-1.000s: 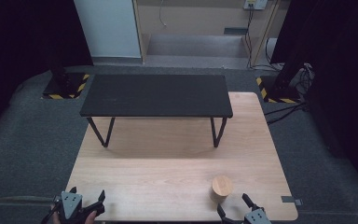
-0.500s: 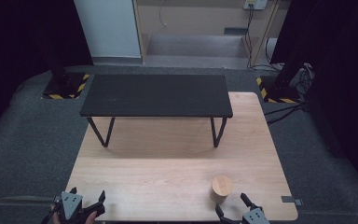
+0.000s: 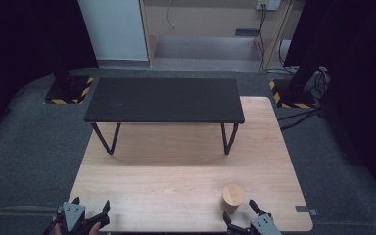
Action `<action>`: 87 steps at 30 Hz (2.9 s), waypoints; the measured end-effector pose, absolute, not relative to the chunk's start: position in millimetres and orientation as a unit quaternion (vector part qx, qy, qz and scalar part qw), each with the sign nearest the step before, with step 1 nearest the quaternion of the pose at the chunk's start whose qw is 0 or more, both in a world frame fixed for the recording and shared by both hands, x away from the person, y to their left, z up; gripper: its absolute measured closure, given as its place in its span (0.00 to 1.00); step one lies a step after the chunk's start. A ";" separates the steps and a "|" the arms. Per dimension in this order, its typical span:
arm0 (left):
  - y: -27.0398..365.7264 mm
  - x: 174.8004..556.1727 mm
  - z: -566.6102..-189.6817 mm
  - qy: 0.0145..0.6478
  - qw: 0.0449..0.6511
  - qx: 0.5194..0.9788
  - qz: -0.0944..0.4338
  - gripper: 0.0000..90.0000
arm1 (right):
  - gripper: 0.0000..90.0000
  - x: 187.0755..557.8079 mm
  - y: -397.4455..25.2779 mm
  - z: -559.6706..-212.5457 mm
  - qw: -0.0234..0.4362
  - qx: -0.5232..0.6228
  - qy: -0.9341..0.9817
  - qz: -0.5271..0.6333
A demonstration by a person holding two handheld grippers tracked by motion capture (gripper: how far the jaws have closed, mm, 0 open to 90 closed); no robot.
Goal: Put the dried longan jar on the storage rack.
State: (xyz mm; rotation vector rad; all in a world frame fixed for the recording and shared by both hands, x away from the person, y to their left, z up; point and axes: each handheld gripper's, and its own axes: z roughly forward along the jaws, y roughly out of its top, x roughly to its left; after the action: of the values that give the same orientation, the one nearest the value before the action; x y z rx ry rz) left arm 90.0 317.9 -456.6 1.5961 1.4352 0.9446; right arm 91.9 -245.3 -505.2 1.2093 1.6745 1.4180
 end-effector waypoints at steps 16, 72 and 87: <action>317.4 91.1 -457.8 0.564 0.389 0.629 0.368 0.01 | 0.07 112.6 -232.9 -507.0 0.317 0.453 0.641 0.533; 319.4 92.2 -457.0 0.562 0.397 0.629 0.361 0.01 | 0.29 110.7 -225.5 -433.3 0.334 0.438 0.654 0.518; 320.1 90.7 -454.6 0.559 0.404 0.628 0.359 0.01 | 0.29 142.7 -221.6 -381.5 0.323 0.422 0.660 0.531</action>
State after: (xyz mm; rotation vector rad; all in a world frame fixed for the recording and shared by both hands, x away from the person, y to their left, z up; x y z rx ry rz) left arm 90.7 320.1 -454.6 1.5859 1.4125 0.9077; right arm 142.7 -221.6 -381.5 1.1088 1.7327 1.3936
